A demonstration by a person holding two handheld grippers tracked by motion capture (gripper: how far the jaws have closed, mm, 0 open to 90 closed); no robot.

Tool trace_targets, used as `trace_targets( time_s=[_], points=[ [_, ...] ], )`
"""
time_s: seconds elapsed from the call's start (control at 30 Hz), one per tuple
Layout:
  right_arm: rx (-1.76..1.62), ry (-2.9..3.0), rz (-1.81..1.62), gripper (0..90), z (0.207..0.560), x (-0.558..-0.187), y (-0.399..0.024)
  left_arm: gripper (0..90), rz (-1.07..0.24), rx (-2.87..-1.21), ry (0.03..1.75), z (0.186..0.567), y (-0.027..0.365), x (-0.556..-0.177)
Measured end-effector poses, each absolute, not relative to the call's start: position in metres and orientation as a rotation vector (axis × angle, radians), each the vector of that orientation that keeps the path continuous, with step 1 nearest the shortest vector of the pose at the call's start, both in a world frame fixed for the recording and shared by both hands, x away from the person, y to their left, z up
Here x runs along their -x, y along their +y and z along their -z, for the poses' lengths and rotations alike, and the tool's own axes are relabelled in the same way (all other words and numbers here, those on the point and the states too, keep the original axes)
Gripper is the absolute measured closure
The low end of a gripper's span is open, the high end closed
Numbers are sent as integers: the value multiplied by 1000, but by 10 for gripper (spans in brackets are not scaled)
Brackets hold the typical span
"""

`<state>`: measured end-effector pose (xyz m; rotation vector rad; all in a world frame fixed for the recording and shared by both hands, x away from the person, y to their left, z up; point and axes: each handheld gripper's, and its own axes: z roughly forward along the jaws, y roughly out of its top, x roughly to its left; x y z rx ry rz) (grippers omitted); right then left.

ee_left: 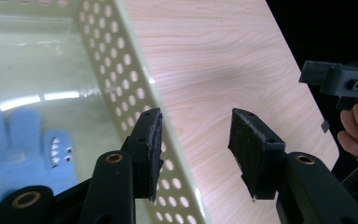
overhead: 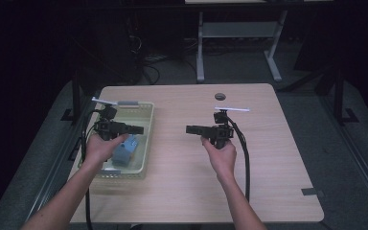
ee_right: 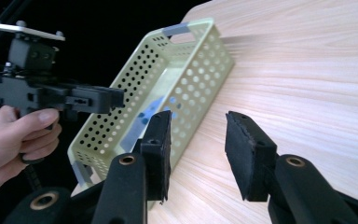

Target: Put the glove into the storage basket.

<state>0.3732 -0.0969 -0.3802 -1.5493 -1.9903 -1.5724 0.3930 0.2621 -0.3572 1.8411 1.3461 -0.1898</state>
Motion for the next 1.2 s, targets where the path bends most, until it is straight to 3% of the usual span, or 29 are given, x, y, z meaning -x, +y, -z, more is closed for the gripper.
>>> trace_targets(
  time_s=[1.2],
  points=[
    [1703,-1925,1625,539,384,-347,-175,472,281,-1854,1157,355,186,-381]
  ],
)
